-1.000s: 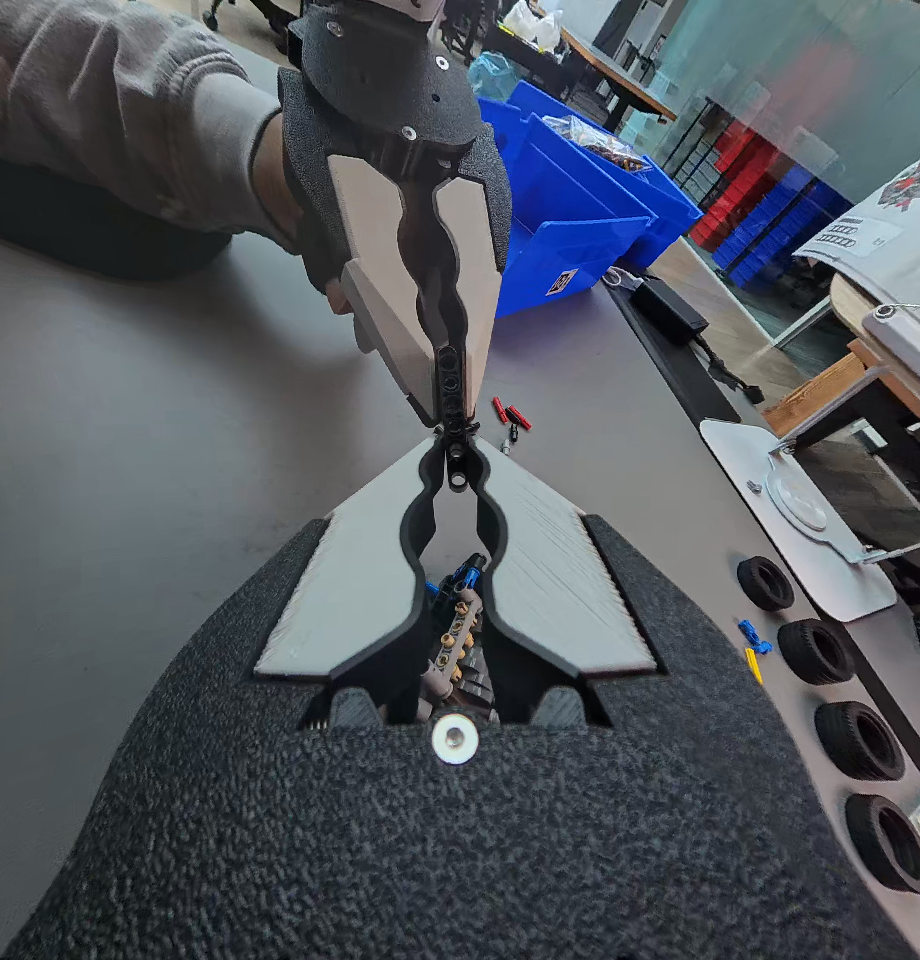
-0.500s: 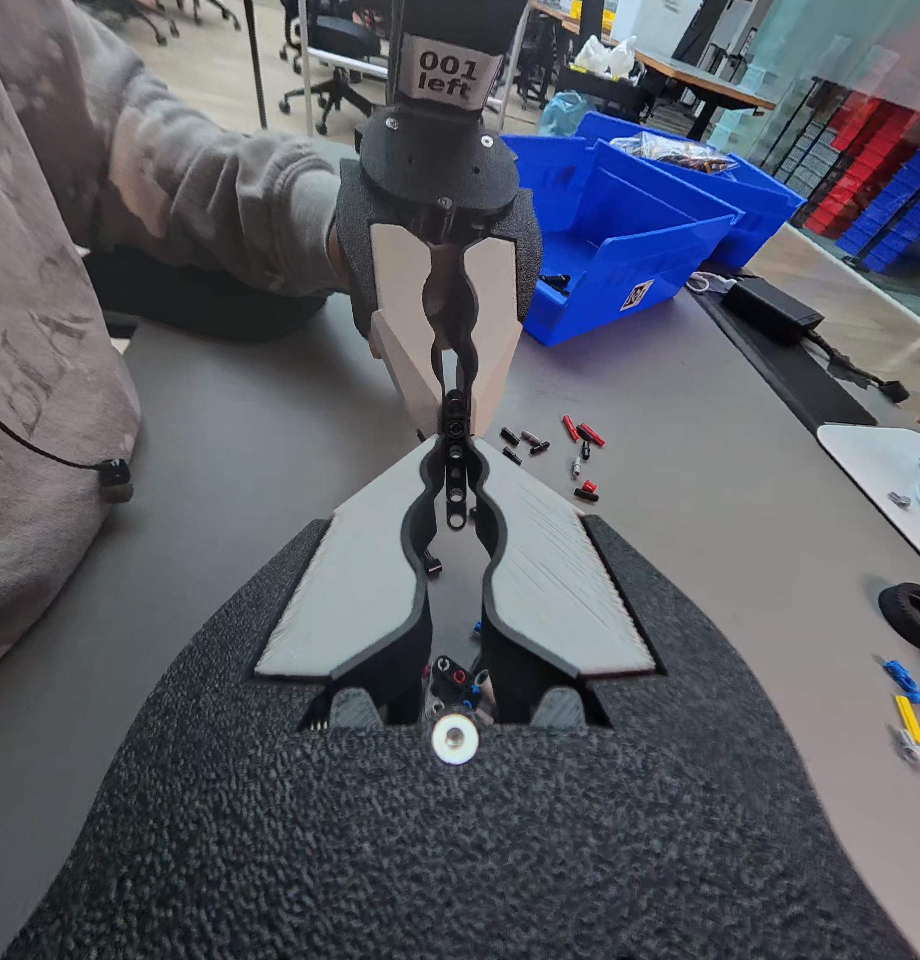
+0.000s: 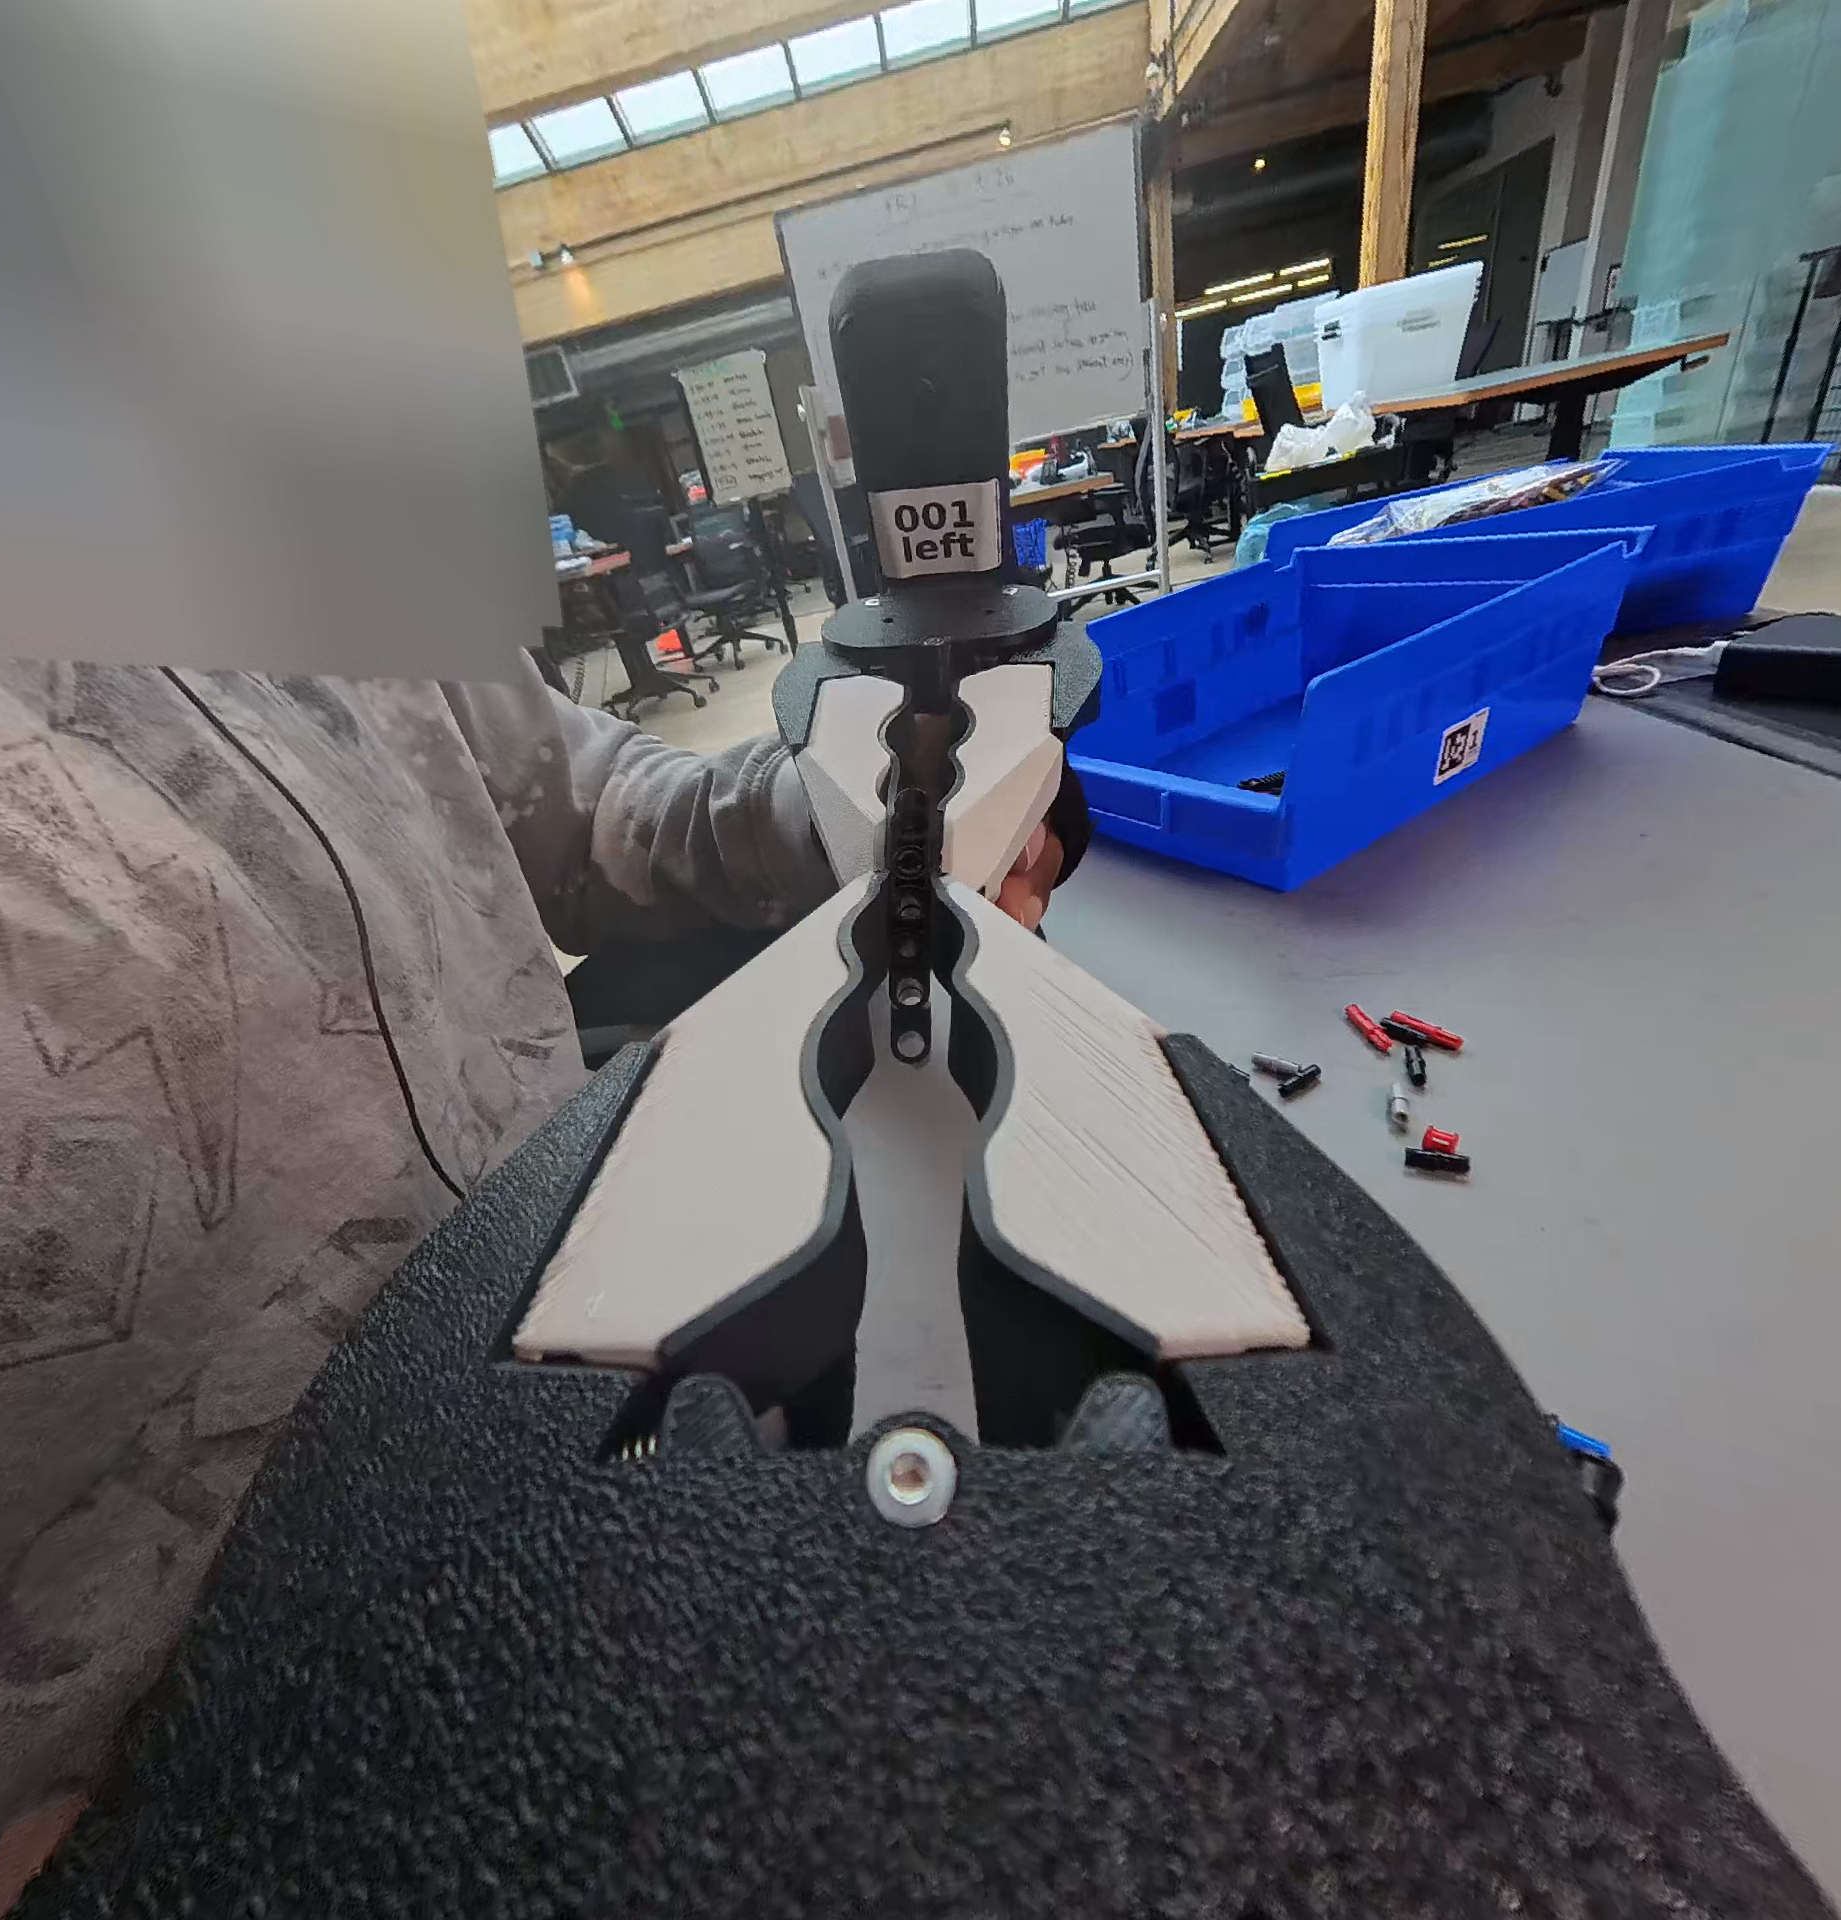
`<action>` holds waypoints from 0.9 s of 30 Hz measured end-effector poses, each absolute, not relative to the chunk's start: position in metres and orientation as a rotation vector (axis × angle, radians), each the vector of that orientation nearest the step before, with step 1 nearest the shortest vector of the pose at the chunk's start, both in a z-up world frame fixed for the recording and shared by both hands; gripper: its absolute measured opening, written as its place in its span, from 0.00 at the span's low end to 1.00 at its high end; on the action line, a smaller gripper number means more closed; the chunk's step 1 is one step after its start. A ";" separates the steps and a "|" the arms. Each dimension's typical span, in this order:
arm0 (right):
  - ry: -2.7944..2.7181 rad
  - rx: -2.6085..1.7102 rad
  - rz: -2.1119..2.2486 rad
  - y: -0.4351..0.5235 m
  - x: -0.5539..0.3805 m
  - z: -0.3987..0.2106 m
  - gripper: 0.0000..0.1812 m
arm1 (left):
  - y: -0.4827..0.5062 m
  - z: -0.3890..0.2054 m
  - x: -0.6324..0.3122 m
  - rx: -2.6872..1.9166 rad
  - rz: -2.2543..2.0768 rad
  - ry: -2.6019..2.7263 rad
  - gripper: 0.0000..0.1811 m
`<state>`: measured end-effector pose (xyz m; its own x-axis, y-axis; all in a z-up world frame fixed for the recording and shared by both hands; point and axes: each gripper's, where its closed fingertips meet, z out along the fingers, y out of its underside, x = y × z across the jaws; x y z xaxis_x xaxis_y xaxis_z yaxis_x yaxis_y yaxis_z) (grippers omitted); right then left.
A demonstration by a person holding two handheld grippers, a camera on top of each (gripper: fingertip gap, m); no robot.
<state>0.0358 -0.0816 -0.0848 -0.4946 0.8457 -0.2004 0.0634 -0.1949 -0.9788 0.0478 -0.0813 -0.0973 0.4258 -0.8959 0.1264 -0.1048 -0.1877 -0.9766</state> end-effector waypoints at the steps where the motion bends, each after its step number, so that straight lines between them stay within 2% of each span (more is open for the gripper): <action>1: -1.472 -1.088 1.779 -0.079 0.035 -0.084 0.03 | -0.080 -0.097 0.047 -1.602 -0.936 0.883 0.04; 3: -1.121 -1.031 2.066 -0.044 0.056 -0.035 0.03 | -0.074 -0.115 0.035 -1.681 -0.876 0.891 0.03; 4: -0.980 -1.005 2.068 -0.013 0.073 -0.014 0.03 | -0.071 -0.128 0.025 -1.724 -0.831 0.888 0.04; 5: -1.006 -1.009 1.885 0.002 0.081 -0.012 0.03 | -0.069 -0.127 0.019 -1.725 -0.868 0.843 0.04; 8: -1.086 -1.115 1.712 0.008 0.074 -0.034 0.03 | -0.060 -0.115 0.018 -1.698 -0.900 0.780 0.03; 12: -1.106 -1.293 1.762 0.015 0.058 -0.067 0.04 | -0.054 -0.132 0.021 -1.766 -0.880 0.784 0.04; 21: -0.903 -1.485 2.028 0.029 0.054 -0.079 0.03 | -0.045 -0.160 0.010 -1.914 -0.780 0.724 0.04; 27: -0.976 -1.531 1.947 0.025 0.048 -0.090 0.04 | -0.057 -0.191 0.016 -2.085 -0.765 0.827 0.04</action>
